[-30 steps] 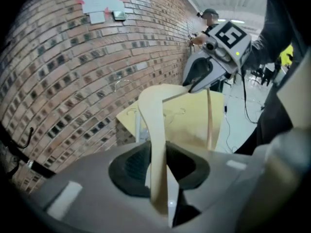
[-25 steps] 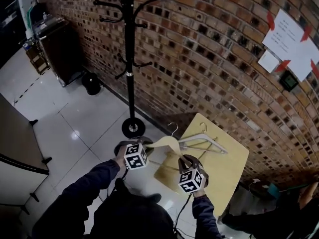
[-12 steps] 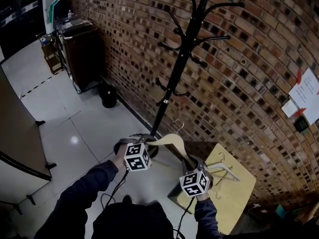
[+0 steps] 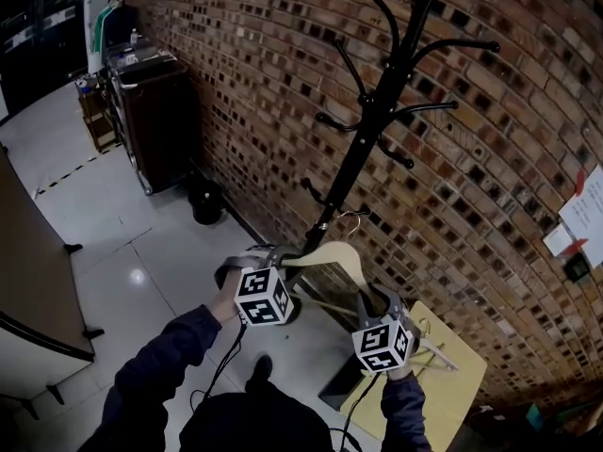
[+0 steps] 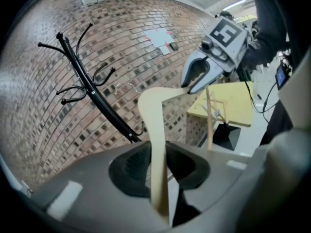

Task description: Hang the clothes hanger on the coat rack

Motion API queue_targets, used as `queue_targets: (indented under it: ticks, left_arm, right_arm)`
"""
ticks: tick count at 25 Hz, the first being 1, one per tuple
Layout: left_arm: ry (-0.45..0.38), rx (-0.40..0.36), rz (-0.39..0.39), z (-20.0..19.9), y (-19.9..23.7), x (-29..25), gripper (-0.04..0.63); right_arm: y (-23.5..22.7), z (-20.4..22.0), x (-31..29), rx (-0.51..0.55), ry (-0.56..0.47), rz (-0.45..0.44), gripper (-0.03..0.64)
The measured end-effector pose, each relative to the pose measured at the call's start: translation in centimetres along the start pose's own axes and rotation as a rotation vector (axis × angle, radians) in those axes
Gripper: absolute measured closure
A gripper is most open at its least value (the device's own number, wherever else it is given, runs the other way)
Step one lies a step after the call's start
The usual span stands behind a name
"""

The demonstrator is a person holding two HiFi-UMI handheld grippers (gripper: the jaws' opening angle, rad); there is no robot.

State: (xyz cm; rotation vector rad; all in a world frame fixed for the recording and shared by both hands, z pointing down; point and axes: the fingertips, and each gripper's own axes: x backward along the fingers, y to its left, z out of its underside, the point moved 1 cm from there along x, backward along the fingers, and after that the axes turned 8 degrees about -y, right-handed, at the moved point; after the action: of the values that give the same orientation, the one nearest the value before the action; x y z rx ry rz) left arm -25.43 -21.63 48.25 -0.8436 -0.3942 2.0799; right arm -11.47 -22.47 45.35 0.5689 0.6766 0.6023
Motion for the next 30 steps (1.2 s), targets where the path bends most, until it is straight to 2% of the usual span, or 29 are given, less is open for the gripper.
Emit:
queue_targets:
  ticks: [9,16,22,30]
  left_arm:
    - [-0.102,-0.141,-0.134,-6.5,13.5,-2.2,0.500]
    - [-0.172,-0.215,-0.179,-10.5,19.7,-2.6,0.500]
    - [-0.206,-0.231,-0.160,-11.2,22.5,-2.7,0.499]
    - [-0.208,-0.172,-0.123,-7.0,22.5,-3.0,0.499]
  right_arm:
    - [-12.6,-5.6,-3.7,0.069,-0.073,0.161,0.526]
    - [-18.5,-8.9,-3.8,0.107,-0.073,0.260,0.526]
    - [-20.3,-10.5,-4.9,0.099,-0.045,0.266,0.525]
    - [-17.9,-10.8,-7.7,0.104,-0.014,0.241,0.525]
